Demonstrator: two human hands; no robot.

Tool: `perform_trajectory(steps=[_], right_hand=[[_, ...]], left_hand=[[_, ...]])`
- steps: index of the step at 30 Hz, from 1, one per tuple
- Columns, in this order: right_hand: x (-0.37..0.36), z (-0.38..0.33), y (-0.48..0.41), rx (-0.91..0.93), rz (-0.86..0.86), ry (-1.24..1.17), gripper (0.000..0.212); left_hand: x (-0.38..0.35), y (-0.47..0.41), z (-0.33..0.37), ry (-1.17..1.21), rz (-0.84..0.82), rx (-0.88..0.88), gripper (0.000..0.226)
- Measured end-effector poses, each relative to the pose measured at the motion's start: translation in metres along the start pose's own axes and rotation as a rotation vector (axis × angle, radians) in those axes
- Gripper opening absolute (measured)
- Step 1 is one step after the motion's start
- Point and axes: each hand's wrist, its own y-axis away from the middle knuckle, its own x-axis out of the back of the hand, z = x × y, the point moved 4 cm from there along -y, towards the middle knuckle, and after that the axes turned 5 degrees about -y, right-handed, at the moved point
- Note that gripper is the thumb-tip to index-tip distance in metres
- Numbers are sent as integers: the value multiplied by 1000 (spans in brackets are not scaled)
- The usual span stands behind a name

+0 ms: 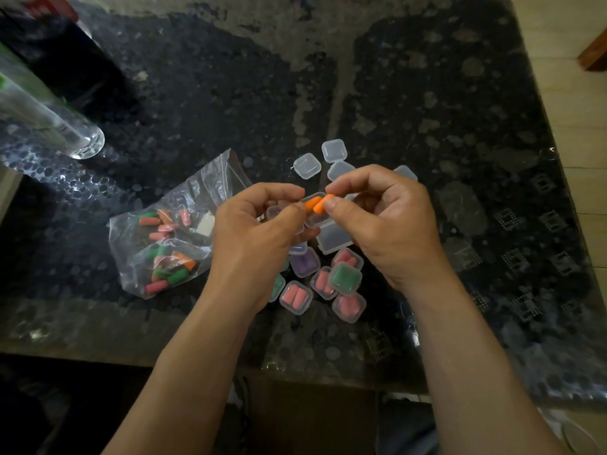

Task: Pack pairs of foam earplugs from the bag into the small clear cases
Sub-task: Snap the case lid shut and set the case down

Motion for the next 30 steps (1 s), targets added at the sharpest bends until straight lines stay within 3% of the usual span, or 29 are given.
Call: perform_trajectory(steps=[7,12,17,25,30], right_hand=[[6,-4,1,147,72,118,10],[-5,-6,5,291,-54,307,25],[-6,-5,5,213,-87,267,36],[-8,-9,4,179,-52,99,33],[-8,-6,4,159,-40,119,34]], left_hand=[[1,0,2,-30,30,-12,14],[0,-2,-1,20,18,6,12],[0,-2,-2,51,-17,25,13],[-1,0,1,119,-68,39,16],[-2,1,3,142,-83,51,16]])
